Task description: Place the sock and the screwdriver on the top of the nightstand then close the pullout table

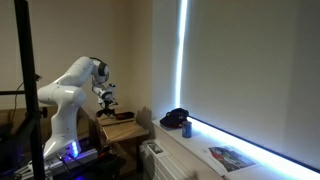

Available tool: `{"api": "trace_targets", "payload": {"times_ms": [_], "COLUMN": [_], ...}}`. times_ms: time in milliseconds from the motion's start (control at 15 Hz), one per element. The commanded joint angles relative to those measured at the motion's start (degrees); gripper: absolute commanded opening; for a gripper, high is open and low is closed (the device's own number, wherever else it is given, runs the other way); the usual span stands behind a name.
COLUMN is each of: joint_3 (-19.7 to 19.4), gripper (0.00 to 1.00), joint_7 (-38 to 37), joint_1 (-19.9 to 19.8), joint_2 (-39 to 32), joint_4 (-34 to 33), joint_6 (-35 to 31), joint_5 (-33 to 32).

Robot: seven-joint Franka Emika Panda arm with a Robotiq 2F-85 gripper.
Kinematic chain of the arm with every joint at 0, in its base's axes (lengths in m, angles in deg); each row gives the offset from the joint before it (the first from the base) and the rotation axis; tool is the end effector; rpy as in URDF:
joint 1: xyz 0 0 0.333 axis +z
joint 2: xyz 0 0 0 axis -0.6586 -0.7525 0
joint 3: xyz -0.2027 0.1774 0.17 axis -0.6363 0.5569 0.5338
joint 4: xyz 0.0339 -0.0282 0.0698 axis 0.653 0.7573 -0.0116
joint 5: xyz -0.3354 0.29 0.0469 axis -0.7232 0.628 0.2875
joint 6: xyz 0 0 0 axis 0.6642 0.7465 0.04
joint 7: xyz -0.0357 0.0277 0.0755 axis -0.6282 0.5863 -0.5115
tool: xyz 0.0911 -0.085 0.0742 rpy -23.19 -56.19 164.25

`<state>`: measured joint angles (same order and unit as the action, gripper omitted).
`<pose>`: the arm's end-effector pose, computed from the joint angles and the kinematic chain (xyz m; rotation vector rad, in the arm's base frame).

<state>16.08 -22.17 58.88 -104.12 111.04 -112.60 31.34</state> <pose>0.6402 0.3999 0.1051 -2.5091 0.7228 -0.0079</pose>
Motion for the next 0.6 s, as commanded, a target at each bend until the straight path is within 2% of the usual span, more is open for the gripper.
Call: {"api": "trace_targets", "payload": {"times_ms": [0,467,533], "joint_3": [-0.58,-0.63,-0.82], "gripper": [0.01,0.01,0.01], "joint_7": [2.62,3.80,3.80], "joint_1": [0.73,1.52,2.52], "joint_2": [-9.16,-16.80,-15.44], "joint_4": [-10.25,-20.76,-17.01], "joint_6": [1.57,5.94,3.31], "joint_5": [-1.61,-4.70,-4.54]}}
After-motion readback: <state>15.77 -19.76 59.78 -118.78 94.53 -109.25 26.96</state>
